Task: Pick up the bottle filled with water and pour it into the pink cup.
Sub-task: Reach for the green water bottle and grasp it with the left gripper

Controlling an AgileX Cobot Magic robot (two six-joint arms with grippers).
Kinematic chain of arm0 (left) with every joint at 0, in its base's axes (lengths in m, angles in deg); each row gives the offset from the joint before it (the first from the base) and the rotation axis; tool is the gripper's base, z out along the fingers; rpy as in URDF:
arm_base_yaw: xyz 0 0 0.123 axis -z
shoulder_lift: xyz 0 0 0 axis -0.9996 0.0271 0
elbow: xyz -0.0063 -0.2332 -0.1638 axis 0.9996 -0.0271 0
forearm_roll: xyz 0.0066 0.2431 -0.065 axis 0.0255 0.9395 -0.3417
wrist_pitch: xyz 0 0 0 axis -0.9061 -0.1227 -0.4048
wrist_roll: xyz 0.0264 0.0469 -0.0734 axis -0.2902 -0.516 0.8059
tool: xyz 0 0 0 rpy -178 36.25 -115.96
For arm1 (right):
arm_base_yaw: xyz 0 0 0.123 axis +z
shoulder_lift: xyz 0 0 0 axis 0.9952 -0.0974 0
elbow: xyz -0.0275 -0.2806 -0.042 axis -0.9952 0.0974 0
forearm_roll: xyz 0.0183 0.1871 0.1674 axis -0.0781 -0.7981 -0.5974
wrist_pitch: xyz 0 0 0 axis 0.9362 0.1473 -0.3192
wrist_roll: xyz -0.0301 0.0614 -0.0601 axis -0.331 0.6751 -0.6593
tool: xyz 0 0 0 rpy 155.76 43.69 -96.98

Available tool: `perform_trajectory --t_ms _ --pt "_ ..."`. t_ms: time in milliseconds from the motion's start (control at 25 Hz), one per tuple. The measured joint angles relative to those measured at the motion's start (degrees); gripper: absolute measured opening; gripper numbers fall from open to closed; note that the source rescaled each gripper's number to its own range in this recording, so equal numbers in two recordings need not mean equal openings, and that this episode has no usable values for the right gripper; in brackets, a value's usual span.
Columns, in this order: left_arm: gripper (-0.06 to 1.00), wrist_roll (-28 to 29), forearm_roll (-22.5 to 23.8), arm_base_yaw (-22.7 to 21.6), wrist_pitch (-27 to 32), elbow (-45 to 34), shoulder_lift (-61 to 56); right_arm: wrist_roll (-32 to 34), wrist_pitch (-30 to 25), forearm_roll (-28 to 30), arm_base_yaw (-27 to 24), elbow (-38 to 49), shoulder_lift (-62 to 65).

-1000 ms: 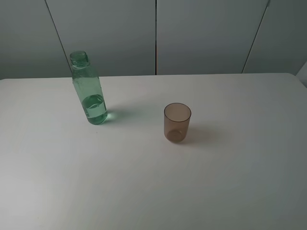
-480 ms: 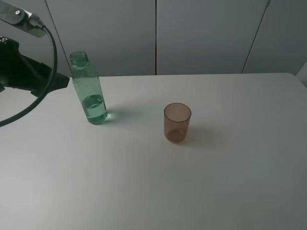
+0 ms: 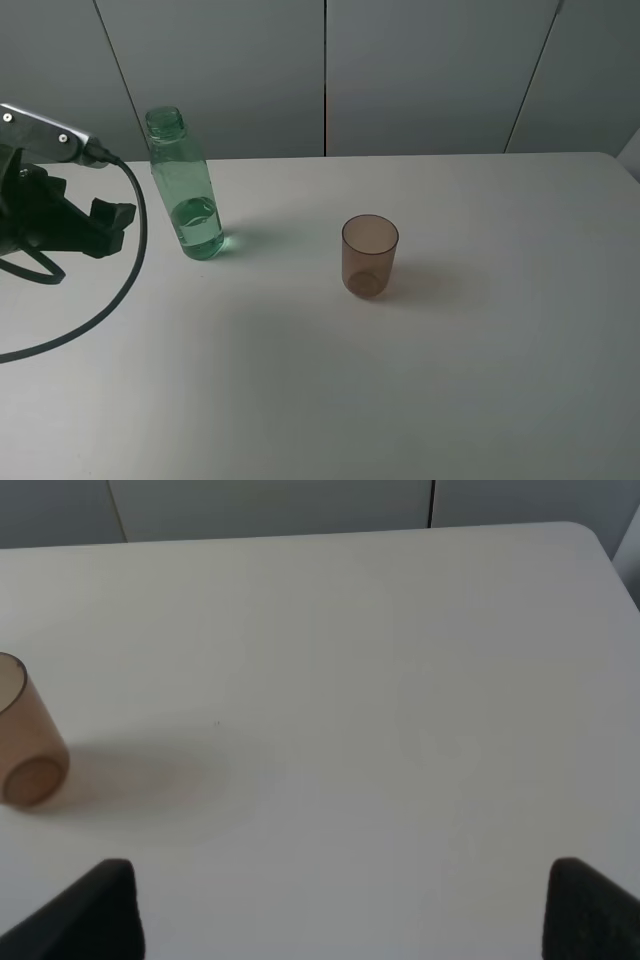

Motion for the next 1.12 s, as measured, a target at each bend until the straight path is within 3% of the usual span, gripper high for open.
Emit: perform_trajectory --t_ms 160,480,960,1120 --pt "0.98 7.8 8.2 0.0 -4.7 0.0 4.8 0.0 0.0 0.0 0.0 0.0 0.0" --pt "0.98 15.0 20.2 0.0 -19.6 -0.2 19.2 0.0 0.0 0.0 0.0 0.0 0.0" --pt "0.98 16.6 22.2 -0.1 -37.8 -0.1 31.0 0.0 0.0 0.0 0.0 0.0 0.0" --pt "0.98 16.7 23.3 -0.1 -39.6 2.2 34.2 0.0 0.0 0.0 0.0 0.0 0.0"
